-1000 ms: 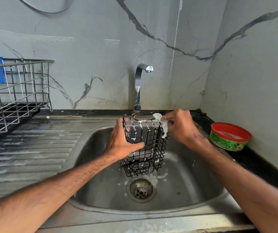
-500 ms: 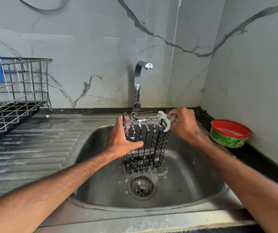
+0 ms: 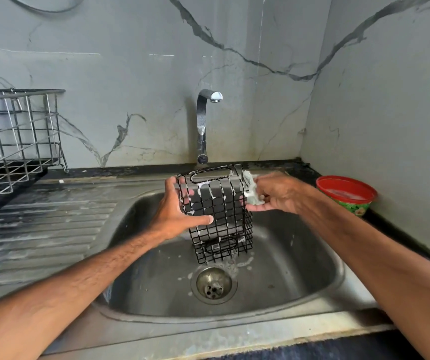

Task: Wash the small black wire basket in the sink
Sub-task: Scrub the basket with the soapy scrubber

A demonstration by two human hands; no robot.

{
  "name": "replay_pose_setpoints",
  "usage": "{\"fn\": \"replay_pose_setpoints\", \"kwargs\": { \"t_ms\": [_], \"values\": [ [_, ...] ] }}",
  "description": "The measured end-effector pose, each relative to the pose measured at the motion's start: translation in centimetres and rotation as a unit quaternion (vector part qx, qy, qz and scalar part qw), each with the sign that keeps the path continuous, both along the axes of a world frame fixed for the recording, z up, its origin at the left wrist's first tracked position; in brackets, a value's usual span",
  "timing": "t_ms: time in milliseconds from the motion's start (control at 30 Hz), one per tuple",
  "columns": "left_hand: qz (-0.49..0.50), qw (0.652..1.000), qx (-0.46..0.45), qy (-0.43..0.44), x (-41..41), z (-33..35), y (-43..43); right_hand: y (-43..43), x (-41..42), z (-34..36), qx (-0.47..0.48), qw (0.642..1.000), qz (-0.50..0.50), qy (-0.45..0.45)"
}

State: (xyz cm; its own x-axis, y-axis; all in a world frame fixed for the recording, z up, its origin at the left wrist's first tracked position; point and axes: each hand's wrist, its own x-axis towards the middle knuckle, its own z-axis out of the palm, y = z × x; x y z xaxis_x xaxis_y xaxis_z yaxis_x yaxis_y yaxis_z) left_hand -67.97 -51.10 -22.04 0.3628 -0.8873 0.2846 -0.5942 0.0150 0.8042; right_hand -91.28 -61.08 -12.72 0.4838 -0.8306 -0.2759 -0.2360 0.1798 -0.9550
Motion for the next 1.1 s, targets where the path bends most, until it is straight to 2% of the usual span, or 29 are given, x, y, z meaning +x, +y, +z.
{"fn": "replay_pose_setpoints", "kwargs": {
  "t_ms": [100, 200, 400, 500, 733, 1000, 1100],
  "values": [
    [0.021, 1.0, -0.001, -0.023, -0.5, 0.3, 0.3, 0.2, 0.0, 0.9, -0.023, 1.0, 0.0, -0.013],
    [0.063, 0.99, -0.029, -0.124, -0.2, 0.4, 0.4, 0.4, 0.3, 1.3, -0.034, 0.999, 0.002, -0.017],
    [0.068, 0.976, -0.002, -0.207, -0.5, 0.6, 0.8, 2.5, 1.4, 1.6, -0.051, 0.997, 0.049, -0.022],
    [0.04, 0.97, 0.011, -0.24, -0.9, 0.7, 0.7, 3.4, 1.9, 1.3, -0.063, 0.996, 0.067, -0.014],
    [-0.045, 0.972, 0.027, -0.229, -1.4, 1.1, 0.9, 4.1, 2.3, 1.2, -0.075, 0.994, 0.075, 0.0],
    [0.019, 0.978, -0.01, -0.206, -1.4, 1.0, 0.9, 4.0, 2.5, 0.7, -0.061, 0.994, 0.089, 0.0],
    [0.039, 0.976, -0.011, -0.216, -1.2, 0.9, 1.0, 3.8, 1.9, 1.3, -0.103, 0.989, 0.1, 0.046]
  ]
}}
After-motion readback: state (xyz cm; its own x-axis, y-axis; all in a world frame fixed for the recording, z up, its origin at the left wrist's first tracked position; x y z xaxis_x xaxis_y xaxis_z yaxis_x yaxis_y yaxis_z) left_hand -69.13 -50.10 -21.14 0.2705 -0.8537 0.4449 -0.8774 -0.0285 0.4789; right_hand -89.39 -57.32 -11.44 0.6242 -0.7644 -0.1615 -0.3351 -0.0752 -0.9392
